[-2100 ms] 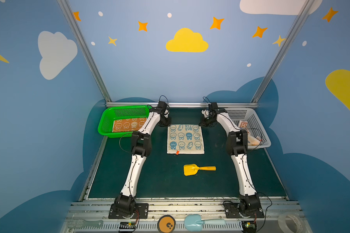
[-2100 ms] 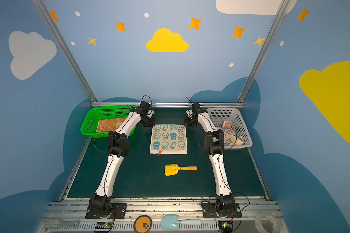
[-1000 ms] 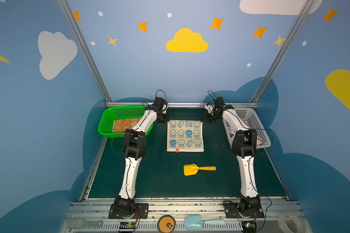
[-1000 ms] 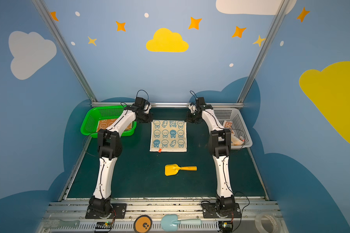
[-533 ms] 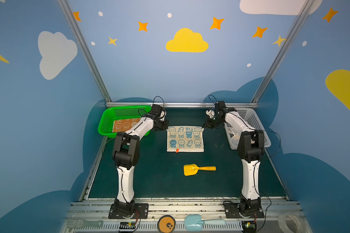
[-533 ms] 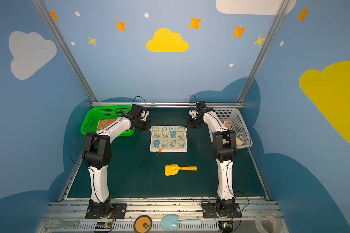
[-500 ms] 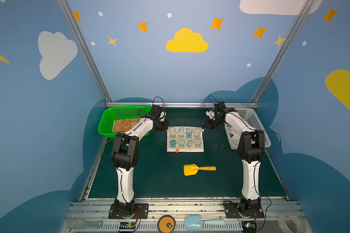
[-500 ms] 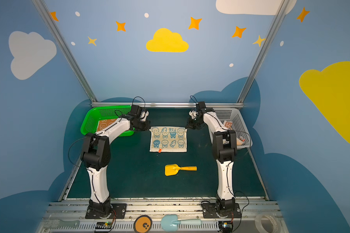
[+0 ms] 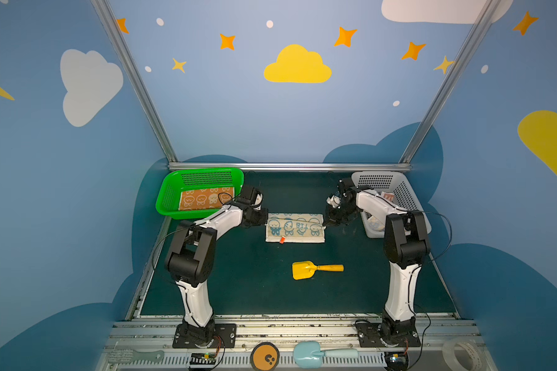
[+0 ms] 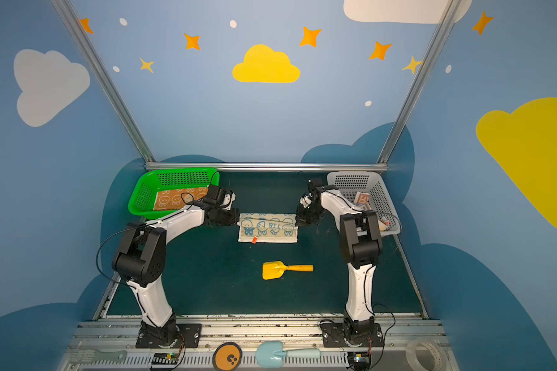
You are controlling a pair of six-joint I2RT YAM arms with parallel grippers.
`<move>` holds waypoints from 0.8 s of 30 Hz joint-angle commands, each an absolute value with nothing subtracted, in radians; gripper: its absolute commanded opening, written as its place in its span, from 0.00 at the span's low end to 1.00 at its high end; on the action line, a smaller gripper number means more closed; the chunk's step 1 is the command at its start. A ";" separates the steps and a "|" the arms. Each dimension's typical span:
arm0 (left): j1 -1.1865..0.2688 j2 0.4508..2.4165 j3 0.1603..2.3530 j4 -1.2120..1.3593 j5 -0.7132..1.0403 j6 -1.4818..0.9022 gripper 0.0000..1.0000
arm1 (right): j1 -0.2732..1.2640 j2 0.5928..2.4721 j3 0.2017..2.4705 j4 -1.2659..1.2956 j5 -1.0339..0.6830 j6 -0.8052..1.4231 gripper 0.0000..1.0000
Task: Fold and stack the towels
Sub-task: 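Lift the far edge with both grippers and fold it toward the robot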
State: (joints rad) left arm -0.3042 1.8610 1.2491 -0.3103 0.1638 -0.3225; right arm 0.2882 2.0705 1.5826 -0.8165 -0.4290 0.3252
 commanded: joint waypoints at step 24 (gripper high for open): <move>-0.323 1.740 1.091 -0.232 0.136 -0.402 0.04 | 0.299 1.919 1.402 -0.764 -0.362 0.354 0.00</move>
